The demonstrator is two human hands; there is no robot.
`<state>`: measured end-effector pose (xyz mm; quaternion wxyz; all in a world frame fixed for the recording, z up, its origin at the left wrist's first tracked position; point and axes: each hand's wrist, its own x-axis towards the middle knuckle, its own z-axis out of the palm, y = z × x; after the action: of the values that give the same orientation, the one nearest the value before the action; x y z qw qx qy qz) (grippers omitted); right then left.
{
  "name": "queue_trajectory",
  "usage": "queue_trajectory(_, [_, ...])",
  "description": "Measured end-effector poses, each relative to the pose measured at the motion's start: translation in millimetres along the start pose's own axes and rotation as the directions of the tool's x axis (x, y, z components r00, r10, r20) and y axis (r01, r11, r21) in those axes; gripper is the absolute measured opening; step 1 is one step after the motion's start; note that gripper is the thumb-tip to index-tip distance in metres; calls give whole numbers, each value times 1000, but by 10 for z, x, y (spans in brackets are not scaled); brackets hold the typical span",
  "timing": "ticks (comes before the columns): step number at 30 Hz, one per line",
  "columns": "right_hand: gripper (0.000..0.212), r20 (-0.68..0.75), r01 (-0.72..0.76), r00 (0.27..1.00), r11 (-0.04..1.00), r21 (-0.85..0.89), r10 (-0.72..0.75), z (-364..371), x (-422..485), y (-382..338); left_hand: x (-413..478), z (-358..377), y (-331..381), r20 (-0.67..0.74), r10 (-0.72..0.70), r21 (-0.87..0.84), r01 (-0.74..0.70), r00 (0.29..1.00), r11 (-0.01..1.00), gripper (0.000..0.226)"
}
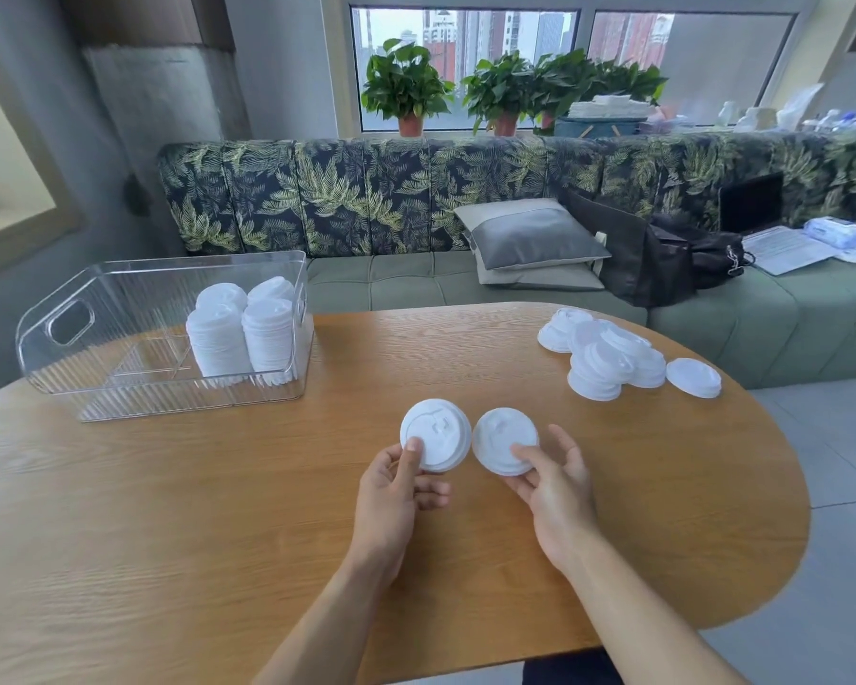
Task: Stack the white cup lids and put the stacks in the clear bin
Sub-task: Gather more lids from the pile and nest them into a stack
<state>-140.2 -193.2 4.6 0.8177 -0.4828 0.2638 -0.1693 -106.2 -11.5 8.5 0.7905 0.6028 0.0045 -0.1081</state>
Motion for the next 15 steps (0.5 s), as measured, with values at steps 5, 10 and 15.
queue_trajectory(5, [40, 118, -80, 990, 996, 45, 74, -55, -20, -52, -19, 8, 8, -8, 8, 1, -8, 1000, 1000, 42])
queue_trajectory(10, [20, 150, -116, 984, 987, 108, 99, -72, -27, -71, -33, 8, 15, -8, 11, 3, -11, 1000, 1000, 43])
queue_trajectory(15, [32, 169, -138, 979, 979, 149, 112, -34, -51, -109, -29, -1, 3, -3, 15, 7, -15, 1000, 1000, 42])
